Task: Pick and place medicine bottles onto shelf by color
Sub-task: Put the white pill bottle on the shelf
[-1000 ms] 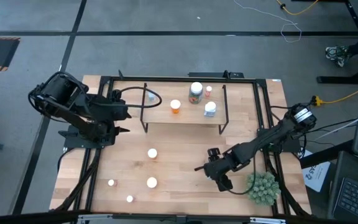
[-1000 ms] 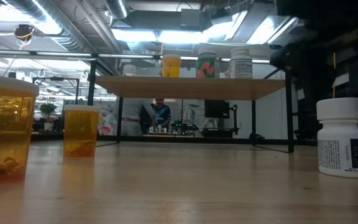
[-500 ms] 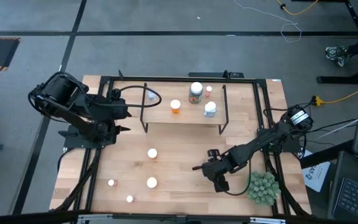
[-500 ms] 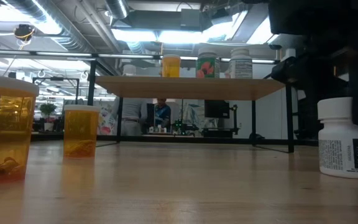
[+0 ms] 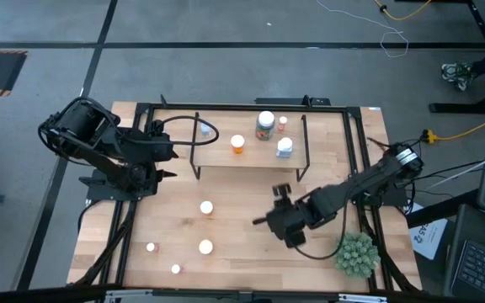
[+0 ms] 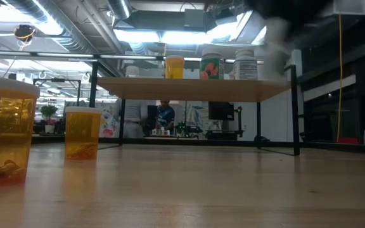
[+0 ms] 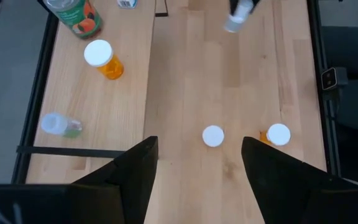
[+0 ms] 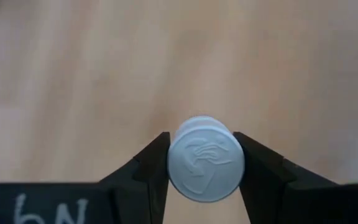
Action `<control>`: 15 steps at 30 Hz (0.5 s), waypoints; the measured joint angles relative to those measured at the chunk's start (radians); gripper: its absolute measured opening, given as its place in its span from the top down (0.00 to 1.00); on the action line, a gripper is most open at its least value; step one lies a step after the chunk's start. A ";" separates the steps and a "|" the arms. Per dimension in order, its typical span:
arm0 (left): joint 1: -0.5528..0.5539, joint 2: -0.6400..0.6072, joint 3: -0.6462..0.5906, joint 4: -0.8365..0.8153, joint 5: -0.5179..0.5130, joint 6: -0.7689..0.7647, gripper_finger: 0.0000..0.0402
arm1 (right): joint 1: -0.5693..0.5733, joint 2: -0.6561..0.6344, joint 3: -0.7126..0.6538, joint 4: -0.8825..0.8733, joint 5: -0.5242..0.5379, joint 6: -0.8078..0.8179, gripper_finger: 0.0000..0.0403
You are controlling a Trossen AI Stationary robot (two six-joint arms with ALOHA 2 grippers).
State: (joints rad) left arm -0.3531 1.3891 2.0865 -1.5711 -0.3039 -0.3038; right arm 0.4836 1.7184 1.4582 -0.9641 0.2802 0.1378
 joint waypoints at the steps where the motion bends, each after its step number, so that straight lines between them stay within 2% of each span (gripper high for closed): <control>1: 0.000 0.000 0.000 0.000 -0.001 0.002 0.43 | -0.009 0.000 0.044 -0.032 0.070 -0.018 0.62; 4: 0.000 0.000 0.000 0.000 -0.009 0.011 0.43 | -0.049 0.000 0.162 -0.094 0.258 -0.064 0.62; 7: 0.000 0.000 0.000 0.000 -0.021 0.026 0.43 | -0.115 -0.002 0.257 -0.117 0.320 -0.080 0.62; 10: 0.000 0.000 0.000 0.000 -0.028 0.026 0.43 | -0.204 -0.002 0.308 -0.117 0.273 -0.063 0.62; 15: 0.000 0.000 0.000 0.000 -0.028 0.025 0.43 | -0.376 -0.001 0.316 -0.137 0.035 -0.057 0.62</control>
State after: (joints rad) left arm -0.3531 1.3891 2.0865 -1.5711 -0.3321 -0.2784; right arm 0.1073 1.7169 1.7744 -1.1015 0.3148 0.0806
